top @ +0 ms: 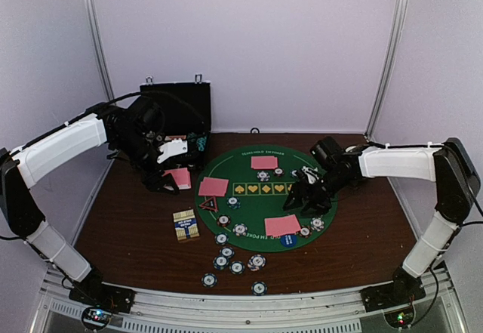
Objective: Distribute texas hold em gaming equipment
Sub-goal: Distribute the poker card in the small blind area.
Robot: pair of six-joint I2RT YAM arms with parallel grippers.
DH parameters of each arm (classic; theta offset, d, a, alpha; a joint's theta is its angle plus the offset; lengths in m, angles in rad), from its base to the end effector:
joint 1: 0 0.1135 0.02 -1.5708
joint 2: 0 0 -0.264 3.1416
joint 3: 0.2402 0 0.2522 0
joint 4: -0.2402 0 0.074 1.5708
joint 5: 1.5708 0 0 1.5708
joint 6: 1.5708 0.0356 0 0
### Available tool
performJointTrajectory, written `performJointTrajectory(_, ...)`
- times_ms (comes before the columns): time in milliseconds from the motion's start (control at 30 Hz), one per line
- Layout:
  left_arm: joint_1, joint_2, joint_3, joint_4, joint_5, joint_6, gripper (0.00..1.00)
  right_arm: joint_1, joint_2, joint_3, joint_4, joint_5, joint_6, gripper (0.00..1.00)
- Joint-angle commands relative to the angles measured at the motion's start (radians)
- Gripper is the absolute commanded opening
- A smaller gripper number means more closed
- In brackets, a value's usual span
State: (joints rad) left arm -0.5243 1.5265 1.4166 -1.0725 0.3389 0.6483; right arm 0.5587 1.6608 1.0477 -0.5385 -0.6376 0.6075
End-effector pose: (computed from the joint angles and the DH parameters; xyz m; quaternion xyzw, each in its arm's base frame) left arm 0.2530 -0.1600 0.3104 0.5622 0.7876 -0.1534 0.2001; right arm 0.2604 0.1878 0.1908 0.0425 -0.9301 -0.3647 0.0039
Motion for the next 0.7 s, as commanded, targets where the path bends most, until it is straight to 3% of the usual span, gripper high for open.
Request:
performJointTrajectory(0,0.001,-0.012,0.015,0.017,0.016,0.005,0.02,0.015,-0.047,0.087,-0.133,0.122,-0.061,0.98)
performJointTrajectory(133,0.001,-0.013,0.016,0.016,0.015,0.006,0.02,0.057,-0.07,0.165,-0.172,0.156,-0.036,0.99)
performJointTrajectory(267,0.001,-0.011,0.021,0.017,0.021,0.003,0.02,0.186,-0.053,0.242,-0.142,0.242,0.041,1.0)
performJointTrajectory(433,0.001,-0.011,0.021,0.017,0.023,0.001,0.01,0.318,-0.015,0.199,0.166,0.314,0.286,1.0)
performJointTrajectory(467,0.001,-0.013,0.021,0.016,0.021,0.0,0.01,0.34,0.007,0.217,0.191,0.325,0.297,1.0)
performJointTrajectory(567,0.001,-0.019,0.018,0.017,0.02,0.0,0.02,0.385,0.066,0.362,0.049,0.357,0.241,0.99)
performJointTrajectory(667,0.001,-0.021,0.019,0.012,0.021,0.002,0.01,0.389,0.019,0.248,0.28,0.298,0.325,1.0)
